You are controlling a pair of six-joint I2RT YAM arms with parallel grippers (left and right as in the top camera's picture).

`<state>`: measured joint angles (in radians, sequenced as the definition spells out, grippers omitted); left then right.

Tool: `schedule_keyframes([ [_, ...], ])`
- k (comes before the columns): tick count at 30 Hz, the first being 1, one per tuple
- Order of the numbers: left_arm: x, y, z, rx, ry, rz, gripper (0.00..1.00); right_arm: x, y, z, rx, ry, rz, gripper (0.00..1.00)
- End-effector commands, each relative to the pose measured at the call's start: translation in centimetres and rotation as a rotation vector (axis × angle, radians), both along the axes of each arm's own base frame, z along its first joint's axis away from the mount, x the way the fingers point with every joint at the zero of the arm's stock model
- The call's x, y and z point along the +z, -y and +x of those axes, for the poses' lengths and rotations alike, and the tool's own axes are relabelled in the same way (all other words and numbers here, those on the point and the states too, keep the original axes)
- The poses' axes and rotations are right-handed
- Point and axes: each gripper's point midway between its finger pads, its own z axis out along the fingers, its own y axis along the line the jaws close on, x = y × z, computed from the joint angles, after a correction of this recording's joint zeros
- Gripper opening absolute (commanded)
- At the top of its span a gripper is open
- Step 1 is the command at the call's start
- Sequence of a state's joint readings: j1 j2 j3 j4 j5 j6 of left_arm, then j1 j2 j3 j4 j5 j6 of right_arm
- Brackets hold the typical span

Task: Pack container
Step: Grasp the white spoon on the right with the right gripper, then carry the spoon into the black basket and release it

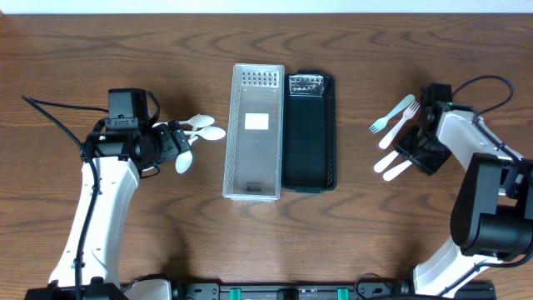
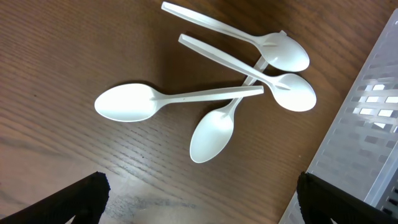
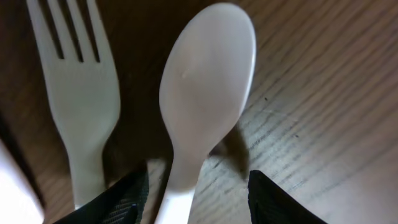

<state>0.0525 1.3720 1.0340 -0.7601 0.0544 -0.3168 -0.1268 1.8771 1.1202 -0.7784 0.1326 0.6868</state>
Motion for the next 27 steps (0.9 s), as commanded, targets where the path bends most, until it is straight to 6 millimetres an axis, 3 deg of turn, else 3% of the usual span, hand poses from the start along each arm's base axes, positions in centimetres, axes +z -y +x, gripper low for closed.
schedule_keyframes([
  [1, 0.4, 0.0, 0.3, -0.006, 0.007, -0.005, 0.98, -1.4, 0.5, -1.3, -0.041, -0.029, -0.02, 0.52],
  [3, 0.4, 0.0, 0.3, -0.006, 0.007, -0.005, 0.98, -1.9, 0.4, -1.7, -0.041, -0.031, -0.02, 0.41],
  [5, 0.4, 0.0, 0.3, -0.006, 0.007, -0.005, 0.98, -2.2, 0.4, -2.0, -0.041, -0.036, -0.019, 0.09],
  [6, 0.4, 0.0, 0.3, -0.006, 0.007, -0.005, 0.98, -2.3, 0.3, -2.3, -0.041, -0.046, -0.019, 0.01],
  [12, 0.4, 0.0, 0.3, -0.006, 0.007, -0.005, 0.98, -0.7, 0.9, -3.2, -0.036, -0.067, -0.056, 0.01],
  [15, 0.4, 0.0, 0.3, -0.006, 0.007, -0.005, 0.98, 2.5, 1.2, -2.6, -0.014, -0.006, -0.084, 0.01],
  [18, 0.4, 0.0, 0.3, -0.006, 0.007, -0.005, 0.98, 7.2, 0.1, -0.9, 0.064, 0.132, -0.062, 0.01],
  [23, 0.4, 0.0, 0.3, -0.006, 0.007, -0.005, 0.98, 16.4, -6.6, 2.5, 0.353, 0.492, 0.098, 0.01],
  [27, 0.4, 0.0, 0.3, -0.006, 0.007, -0.005, 0.98, 20.8, -12.8, 3.2, 0.531, 0.68, 0.218, 0.01],
])
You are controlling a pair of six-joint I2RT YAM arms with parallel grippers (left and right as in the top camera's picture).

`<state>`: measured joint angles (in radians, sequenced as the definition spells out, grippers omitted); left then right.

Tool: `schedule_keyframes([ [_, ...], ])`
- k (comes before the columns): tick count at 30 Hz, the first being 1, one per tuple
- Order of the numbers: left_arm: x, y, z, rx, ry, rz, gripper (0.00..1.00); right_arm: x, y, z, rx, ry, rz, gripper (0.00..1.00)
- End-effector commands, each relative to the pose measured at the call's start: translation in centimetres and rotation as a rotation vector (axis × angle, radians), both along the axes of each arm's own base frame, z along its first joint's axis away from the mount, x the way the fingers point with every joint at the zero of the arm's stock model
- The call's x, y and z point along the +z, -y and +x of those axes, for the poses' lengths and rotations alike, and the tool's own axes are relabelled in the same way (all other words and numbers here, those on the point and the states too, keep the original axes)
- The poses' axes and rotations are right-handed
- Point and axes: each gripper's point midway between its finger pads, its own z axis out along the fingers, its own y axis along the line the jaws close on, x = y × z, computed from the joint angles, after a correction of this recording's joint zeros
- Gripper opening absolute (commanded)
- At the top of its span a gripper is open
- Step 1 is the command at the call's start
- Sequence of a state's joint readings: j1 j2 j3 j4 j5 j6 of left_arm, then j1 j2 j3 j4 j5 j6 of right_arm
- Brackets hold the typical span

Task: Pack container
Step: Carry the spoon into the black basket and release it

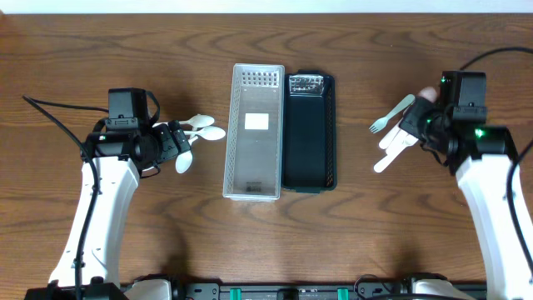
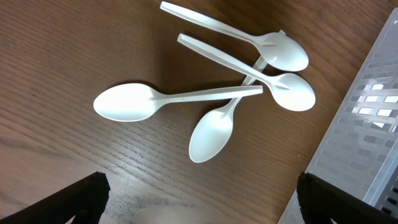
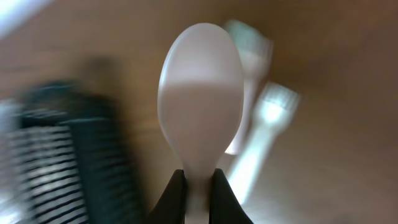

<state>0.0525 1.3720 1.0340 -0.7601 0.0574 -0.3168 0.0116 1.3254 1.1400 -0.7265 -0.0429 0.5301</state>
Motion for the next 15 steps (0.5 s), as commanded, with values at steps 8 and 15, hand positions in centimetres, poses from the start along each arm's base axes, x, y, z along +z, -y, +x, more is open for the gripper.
schedule_keyframes([
  [8, 0.4, -0.1, 0.3, -0.004, 0.007, -0.002, 0.98, -0.2, -14.7, 0.6, 0.383, 0.104, -0.002, 0.01],
  [15, 0.4, -0.1, 0.3, -0.004, 0.007, -0.002, 0.98, -10.9, -18.0, 1.1, 0.419, -0.113, -0.109, 0.04],
])
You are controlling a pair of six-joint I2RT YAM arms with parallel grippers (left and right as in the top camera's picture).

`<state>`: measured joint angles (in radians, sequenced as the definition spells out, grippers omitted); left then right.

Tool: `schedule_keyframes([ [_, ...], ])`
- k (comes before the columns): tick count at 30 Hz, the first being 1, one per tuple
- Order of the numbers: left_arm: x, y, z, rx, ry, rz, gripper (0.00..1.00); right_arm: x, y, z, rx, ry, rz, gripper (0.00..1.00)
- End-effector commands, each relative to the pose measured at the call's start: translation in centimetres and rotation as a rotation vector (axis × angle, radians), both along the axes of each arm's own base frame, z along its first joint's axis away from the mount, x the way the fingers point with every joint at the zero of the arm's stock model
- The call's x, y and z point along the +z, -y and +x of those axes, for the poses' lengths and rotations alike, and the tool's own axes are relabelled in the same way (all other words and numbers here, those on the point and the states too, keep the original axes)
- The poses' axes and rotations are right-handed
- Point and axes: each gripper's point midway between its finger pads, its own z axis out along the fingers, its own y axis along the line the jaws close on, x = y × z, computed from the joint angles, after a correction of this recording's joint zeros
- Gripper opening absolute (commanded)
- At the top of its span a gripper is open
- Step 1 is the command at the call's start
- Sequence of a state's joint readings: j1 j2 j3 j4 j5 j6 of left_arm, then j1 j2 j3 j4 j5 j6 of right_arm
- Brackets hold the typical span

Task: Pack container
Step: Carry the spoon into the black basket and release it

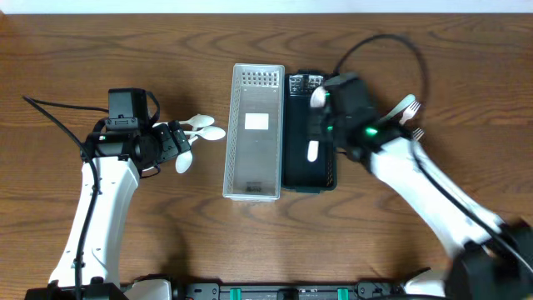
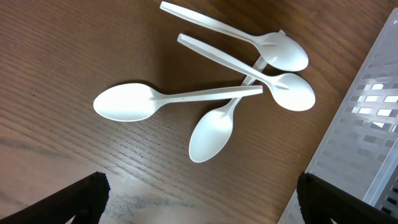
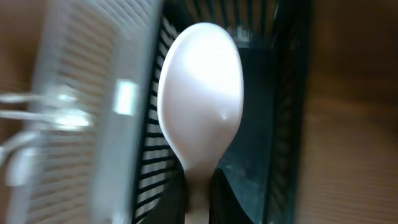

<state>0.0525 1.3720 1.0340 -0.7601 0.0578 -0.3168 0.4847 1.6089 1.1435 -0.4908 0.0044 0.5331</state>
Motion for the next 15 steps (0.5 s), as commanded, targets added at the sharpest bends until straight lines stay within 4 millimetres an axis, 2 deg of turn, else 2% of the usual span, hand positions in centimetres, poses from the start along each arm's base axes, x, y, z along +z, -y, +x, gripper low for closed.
schedule_keyframes([
  [1, 0.4, -0.1, 0.3, -0.004, 0.007, -0.002, 0.98, -4.7, -0.3, -0.1, 0.004, -0.079, -0.072, 0.09],
  [3, 0.4, -0.1, 0.3, -0.004, 0.007, -0.002, 0.98, -4.4, -1.4, 0.0, 0.062, -0.103, -0.017, 0.27],
  [5, 0.4, -0.1, 0.3, -0.004, 0.007, -0.002, 0.98, -2.5, -1.9, 0.7, 0.103, -0.075, 0.03, 0.54],
  [7, 0.4, -0.1, 0.3, -0.004, 0.007, -0.002, 0.98, 0.2, -1.0, 1.7, 0.087, -0.028, 0.026, 0.67],
  [8, 0.4, -0.1, 0.3, -0.004, 0.007, -0.002, 0.98, 1.8, 0.4, 2.4, 0.048, 0.001, 0.005, 0.74],
  [10, 0.4, -0.1, 0.3, -0.004, 0.007, -0.002, 0.98, 4.3, 4.0, 3.6, -0.056, 0.053, -0.05, 0.78],
  [11, 0.4, -0.1, 0.3, -0.004, 0.007, -0.002, 0.98, 5.0, 5.5, 3.8, -0.104, 0.067, -0.068, 0.79],
  [13, 0.4, -0.1, 0.3, -0.004, 0.007, -0.002, 0.98, 6.0, 9.8, 4.2, -0.234, 0.083, -0.112, 0.82],
  [15, 0.4, -0.1, 0.3, -0.004, 0.007, -0.002, 0.98, 5.9, 13.9, 4.1, -0.349, 0.058, -0.152, 0.82],
])
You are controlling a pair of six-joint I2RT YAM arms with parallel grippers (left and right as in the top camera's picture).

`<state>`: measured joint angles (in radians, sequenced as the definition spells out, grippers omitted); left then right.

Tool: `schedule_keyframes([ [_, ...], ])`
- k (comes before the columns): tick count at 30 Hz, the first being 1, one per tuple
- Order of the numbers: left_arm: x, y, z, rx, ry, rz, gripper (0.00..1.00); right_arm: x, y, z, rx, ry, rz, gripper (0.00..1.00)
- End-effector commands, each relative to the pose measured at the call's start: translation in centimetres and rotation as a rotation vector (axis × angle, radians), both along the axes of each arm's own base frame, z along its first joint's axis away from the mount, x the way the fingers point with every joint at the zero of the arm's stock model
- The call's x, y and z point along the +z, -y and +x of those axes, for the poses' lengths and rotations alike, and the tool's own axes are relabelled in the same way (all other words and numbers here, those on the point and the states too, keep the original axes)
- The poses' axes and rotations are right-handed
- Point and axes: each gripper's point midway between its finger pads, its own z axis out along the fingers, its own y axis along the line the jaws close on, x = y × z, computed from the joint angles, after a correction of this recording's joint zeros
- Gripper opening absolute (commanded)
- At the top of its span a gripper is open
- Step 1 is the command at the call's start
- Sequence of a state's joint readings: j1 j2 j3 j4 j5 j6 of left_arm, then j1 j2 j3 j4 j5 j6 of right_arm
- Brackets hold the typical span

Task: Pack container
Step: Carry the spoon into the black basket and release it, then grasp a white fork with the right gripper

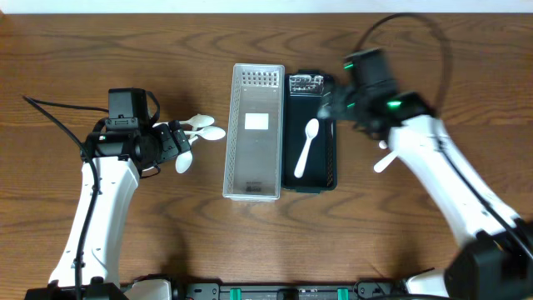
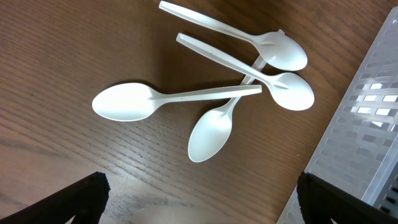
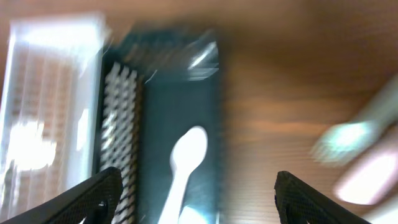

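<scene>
A black bin [image 1: 310, 171] stands beside a clear white bin [image 1: 253, 158] at the table's middle. One white spoon [image 1: 306, 146] lies inside the black bin, also visible as a blur from the right wrist [image 3: 185, 163]. My right gripper [image 1: 335, 102] hovers over the black bin's far end, open and empty [image 3: 196, 208]. Several white spoons [image 2: 211, 93] lie in a heap left of the clear bin [image 2: 367, 106]. My left gripper [image 2: 199, 208] is open just above them, holding nothing [image 1: 176, 142].
More loose cutlery lies to the right of the bins, mostly hidden by my right arm: a white handle [image 1: 385, 158] shows overhead, and a blurred pale green fork [image 3: 345, 140] in the right wrist view. A clear packet [image 1: 305, 83] rests at the black bin's far end.
My right gripper has let go of the white spoon, which now lies in the black bin. The gripper is open and has shifted toward the bin's far right corner. My left arm stayed put.
My right gripper first stood open around a white spoon beside the forks on the right. Then it was shut on the spoon and lifted. Then it held the spoon over the black bin, where the spoon now lies released. My left gripper hovered open over the spoon heap throughout.
</scene>
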<state>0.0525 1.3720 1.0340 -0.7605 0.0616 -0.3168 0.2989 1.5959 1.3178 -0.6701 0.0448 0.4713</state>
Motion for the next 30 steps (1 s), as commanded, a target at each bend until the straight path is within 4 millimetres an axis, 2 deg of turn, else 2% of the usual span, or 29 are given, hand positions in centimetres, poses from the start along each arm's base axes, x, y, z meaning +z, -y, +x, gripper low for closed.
schedule_keyframes([
  [1, 0.4, -0.1, 0.3, -0.003, 0.007, 0.002, 0.98, 0.7, 8.2, 0.2, -0.245, -0.003, -0.107, 0.8],
  [2, 0.4, -0.1, 0.3, -0.003, 0.007, 0.002, 0.98, -0.1, 10.2, -0.3, -0.302, -0.041, -0.122, 0.79],
  [5, 0.4, -0.1, 0.3, -0.003, 0.007, 0.002, 0.98, -2.9, 14.2, -1.8, -0.431, -0.164, -0.13, 0.75],
  [9, 0.4, -0.1, 0.3, -0.003, 0.007, 0.002, 0.98, -7.2, 16.9, -3.4, -0.549, -0.318, -0.124, 0.72],
  [11, 0.4, -0.1, 0.3, -0.003, 0.007, 0.002, 0.98, -9.2, 17.2, -3.9, -0.572, -0.383, -0.113, 0.71],
  [14, 0.4, -0.1, 0.3, -0.003, 0.007, 0.002, 0.98, -11.9, 16.4, -4.3, -0.55, -0.465, -0.075, 0.68],
  [18, 0.4, -0.1, 0.3, -0.003, 0.007, 0.002, 0.98, -14.5, 16.0, -4.7, -0.544, -0.535, -0.075, 0.68],
  [28, 0.4, -0.1, 0.3, -0.003, 0.007, 0.002, 0.98, -18.5, 16.0, -5.5, -0.555, -0.631, -0.091, 0.59],
  [30, 0.4, -0.1, 0.3, -0.003, 0.007, 0.002, 0.98, -19.1, 16.0, -5.9, -0.56, -0.643, -0.092, 0.52],
])
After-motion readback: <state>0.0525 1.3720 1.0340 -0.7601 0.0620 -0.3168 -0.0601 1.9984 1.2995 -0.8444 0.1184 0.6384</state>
